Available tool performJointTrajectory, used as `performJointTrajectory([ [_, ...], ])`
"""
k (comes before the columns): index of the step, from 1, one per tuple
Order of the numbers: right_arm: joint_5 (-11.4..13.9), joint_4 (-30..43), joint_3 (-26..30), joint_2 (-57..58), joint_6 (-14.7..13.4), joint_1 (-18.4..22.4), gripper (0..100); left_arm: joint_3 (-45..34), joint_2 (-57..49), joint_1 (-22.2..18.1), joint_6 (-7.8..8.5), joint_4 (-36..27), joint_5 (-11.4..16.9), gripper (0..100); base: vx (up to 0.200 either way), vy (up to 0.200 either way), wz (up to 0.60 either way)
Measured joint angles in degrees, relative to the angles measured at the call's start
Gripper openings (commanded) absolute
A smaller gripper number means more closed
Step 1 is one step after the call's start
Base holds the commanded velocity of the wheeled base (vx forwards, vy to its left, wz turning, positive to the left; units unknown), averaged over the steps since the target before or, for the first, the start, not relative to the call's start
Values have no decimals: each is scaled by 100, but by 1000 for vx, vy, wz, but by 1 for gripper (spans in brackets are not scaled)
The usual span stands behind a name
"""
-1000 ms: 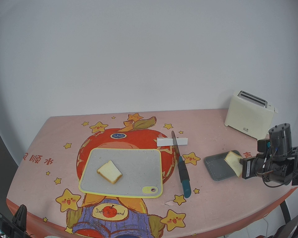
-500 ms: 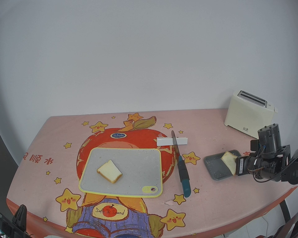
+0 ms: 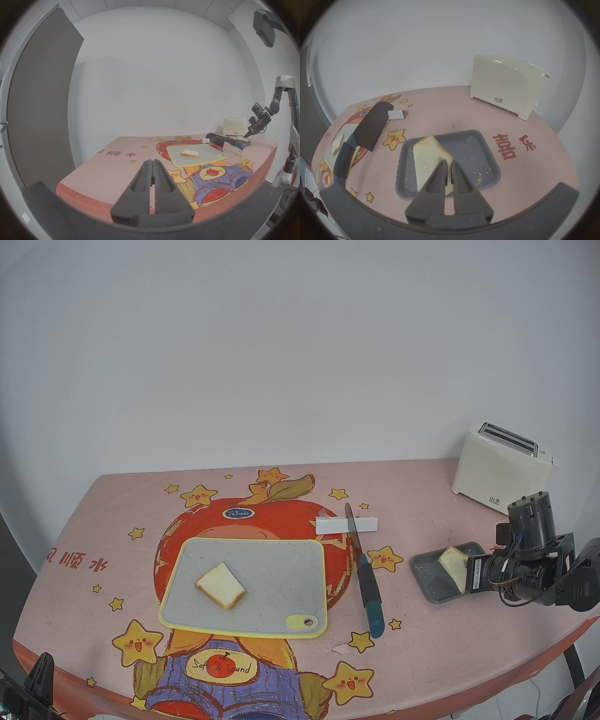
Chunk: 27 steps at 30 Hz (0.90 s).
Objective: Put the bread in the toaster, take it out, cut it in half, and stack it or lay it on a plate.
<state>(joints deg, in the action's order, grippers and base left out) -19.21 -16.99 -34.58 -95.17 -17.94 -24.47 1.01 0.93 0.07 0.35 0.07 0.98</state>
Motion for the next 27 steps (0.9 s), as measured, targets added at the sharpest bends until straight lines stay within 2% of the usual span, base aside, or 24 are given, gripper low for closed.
performJointTrajectory([
  [17, -18, 6, -39, -152, -26, 13, 0, 0, 0, 11, 0, 0, 0, 0, 0, 0, 0],
  [18, -20, 9, -39, -155, -26, 13, 100, 0, 0, 11, 0, 0, 0, 0, 0, 0, 0],
  [27, -49, 52, -9, -149, -41, 9, 100, 0, 0, 11, 0, 0, 0, 0, 0, 0, 0],
])
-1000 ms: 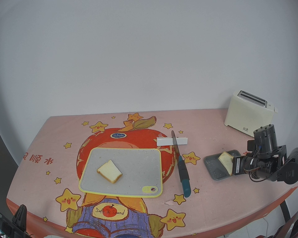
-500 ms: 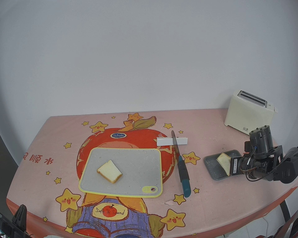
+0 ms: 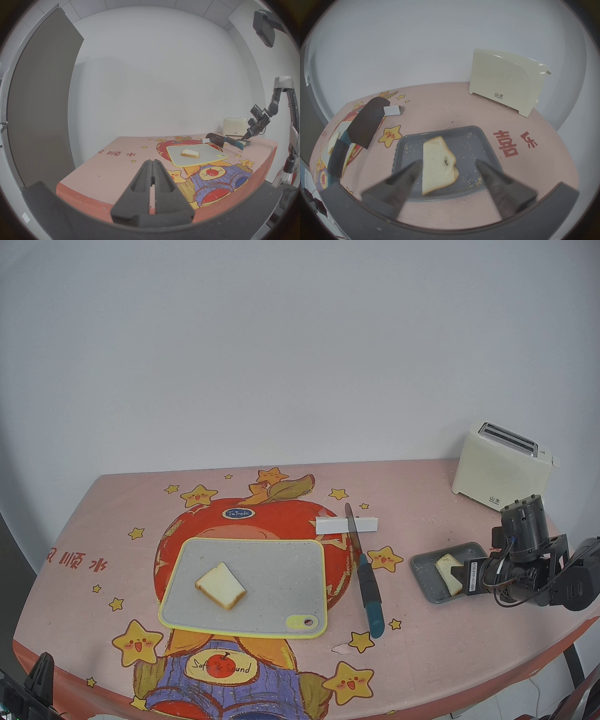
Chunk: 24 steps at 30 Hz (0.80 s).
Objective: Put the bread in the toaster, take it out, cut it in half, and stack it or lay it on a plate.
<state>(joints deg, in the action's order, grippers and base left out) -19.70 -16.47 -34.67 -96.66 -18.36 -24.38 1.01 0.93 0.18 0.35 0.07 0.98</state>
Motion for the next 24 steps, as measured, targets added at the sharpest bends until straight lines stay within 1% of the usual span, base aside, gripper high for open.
performJointTrajectory([
  [17, -35, -46, -13, 149, 2, -37, 100, 0, 0, -2, -2, 0, -2, 0, 0, 0, 0],
  [24, -35, -41, -9, 619, 88, -69, 100, 0, 0, -2, 0, 0, 0, 0, 0, 0, 0],
])
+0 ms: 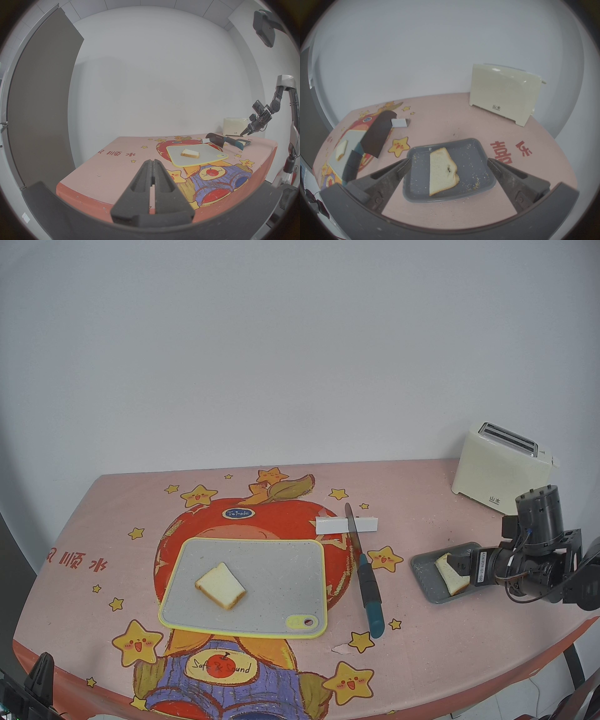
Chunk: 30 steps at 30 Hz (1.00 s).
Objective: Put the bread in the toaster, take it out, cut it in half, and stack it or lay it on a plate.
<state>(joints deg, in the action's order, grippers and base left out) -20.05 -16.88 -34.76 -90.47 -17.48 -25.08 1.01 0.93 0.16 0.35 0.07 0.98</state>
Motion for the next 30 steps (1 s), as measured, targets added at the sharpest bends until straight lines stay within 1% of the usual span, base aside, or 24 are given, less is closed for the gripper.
performJointTrajectory([
  [5, 21, 11, 0, 500, 134, -69, 100, 0, 0, -5, 0, 0, 0, 0, 0, 0, 0],
  [10, 71, 44, 80, 1035, 519, -110, 100, 0, 0, -2, 0, 0, -2, 0, 0, 0, 0],
  [11, 123, 24, 107, 1134, 561, -111, 100, 0, 0, -2, -2, 0, 0, 0, 0, 0, 0],
  [12, 210, 6, 124, 1241, 583, -116, 100, 0, 0, 0, -2, 0, -2, 0, 0, 0, 0],
  [15, 330, -2, 130, 1390, 600, -121, 100, 0, 0, 0, -2, 0, 0, 0, 0, 0, 0],
  [18, 361, 2, 138, 1531, 640, -127, 100, 0, 0, 0, 0, 0, 0, 0, 0, 0, 0],
  [21, 372, 5, 111, 1746, 769, -129, 100, 0, 0, -5, -2, 0, 0, 0, 0, 0, 0],
  [24, 369, -6, -94, 1916, 766, -129, 100, 0, 0, -2, -2, 0, -2, 0, 0, 0, 0],
  [30, 402, 22, -664, 2261, 512, -205, 100, 0, 0, 0, 5, 0, 0, 0, 0, 0, 0],
])
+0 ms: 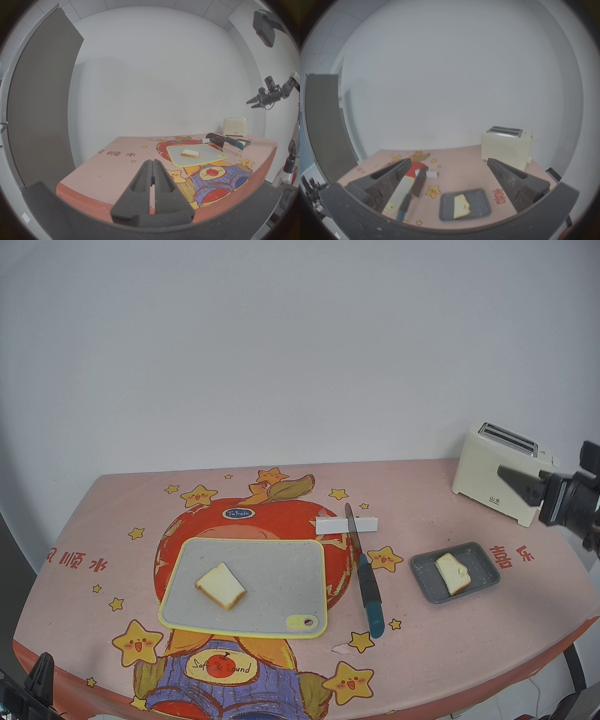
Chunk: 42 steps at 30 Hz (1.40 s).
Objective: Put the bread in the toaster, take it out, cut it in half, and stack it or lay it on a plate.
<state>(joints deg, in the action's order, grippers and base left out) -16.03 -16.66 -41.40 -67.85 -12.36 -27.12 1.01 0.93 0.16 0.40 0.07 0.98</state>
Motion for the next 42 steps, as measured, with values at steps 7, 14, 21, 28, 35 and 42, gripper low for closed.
performJointTrajectory([
  [7, 13, 72, -291, 217, -57, 1, 100, 0, 0, 2, -13, 6, -9, 0, 0, 0, 0],
  [14, 132, 96, -79, 258, 43, -32, 100, 0, 0, 2, -22, 15, -9, 0, 0, 0, 0],
  [21, -2, 105, 623, 291, 514, -176, 100, 0, 0, 2, -11, 17, -9, 0, 0, 0, 0],
  [28, -627, 703, 1006, 645, 664, -74, 100, 0, 0, 2, -18, 24, -7, 0, 0, 0, 0],
  [35, -917, 2254, 1034, 1684, 779, 607, 100, 0, 0, 2, -40, 24, -9, 0, 0, 0, 0],
  [42, -896, 2592, 858, 2345, 897, 1068, 100, 0, 0, 2, -18, 26, -7, 0, 0, 0, 0],
])
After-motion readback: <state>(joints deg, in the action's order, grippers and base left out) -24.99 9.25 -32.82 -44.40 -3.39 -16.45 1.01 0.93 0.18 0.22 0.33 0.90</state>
